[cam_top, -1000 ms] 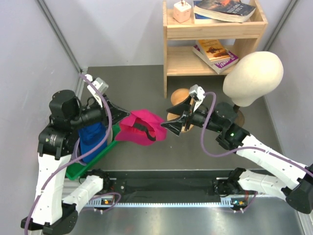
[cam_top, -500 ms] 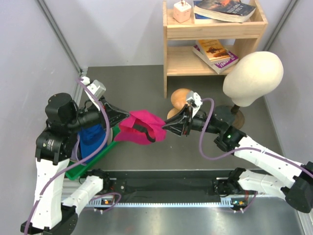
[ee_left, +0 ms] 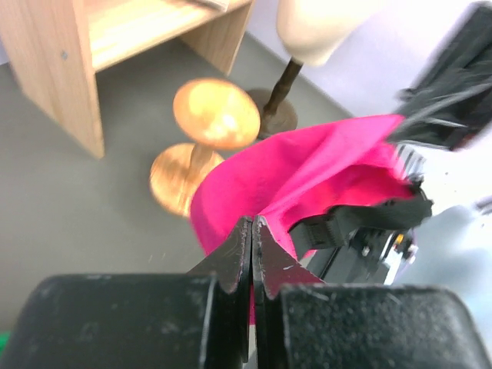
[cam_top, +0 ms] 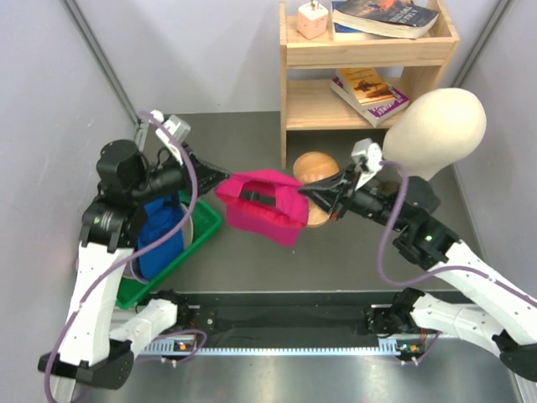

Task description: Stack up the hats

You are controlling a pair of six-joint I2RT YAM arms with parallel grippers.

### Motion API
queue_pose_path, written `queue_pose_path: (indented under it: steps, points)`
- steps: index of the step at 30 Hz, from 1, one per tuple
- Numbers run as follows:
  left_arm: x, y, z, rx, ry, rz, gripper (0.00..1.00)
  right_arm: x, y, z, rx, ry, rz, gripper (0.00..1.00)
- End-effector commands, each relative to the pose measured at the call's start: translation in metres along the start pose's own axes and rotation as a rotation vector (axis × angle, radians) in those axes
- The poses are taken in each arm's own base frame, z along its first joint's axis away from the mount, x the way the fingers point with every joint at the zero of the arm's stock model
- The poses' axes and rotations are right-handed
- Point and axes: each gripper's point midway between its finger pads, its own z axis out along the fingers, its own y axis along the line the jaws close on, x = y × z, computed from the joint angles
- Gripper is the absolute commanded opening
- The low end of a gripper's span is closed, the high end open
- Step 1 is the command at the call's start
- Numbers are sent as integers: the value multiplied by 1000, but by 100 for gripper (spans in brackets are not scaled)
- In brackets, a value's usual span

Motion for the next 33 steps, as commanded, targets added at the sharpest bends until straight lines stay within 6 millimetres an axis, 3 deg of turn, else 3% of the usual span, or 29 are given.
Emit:
queue_pose_path:
  steps: [1, 4, 6, 13, 17, 22, 28, 33]
  points:
    - [-42, 17, 25, -10, -133, 2, 0, -58, -25, -30, 249, -73, -114, 0]
    - [-55, 29, 46, -46, -150, -5, 0, -72, -44, -45, 389, -74, -150, 0]
    - [-49, 39, 72, -75, -119, -23, 0, -78, -53, -51, 455, -73, -166, 0]
    - [-49, 33, 153, -31, -62, 0, 0, -94, -88, -76, 693, -69, -233, 0]
    - [-56, 10, 189, 31, -77, 23, 0, -105, -101, -88, 798, -50, -282, 0]
    - [-54, 14, 237, 62, -81, 12, 0, -122, -115, -109, 943, -61, -332, 0]
    - [-44, 18, 281, 109, -66, 41, 0, -132, -119, -115, 991, -56, -364, 0]
    - [-33, 27, 299, 118, -49, 45, 0, -127, -124, -114, 1012, -39, -372, 0]
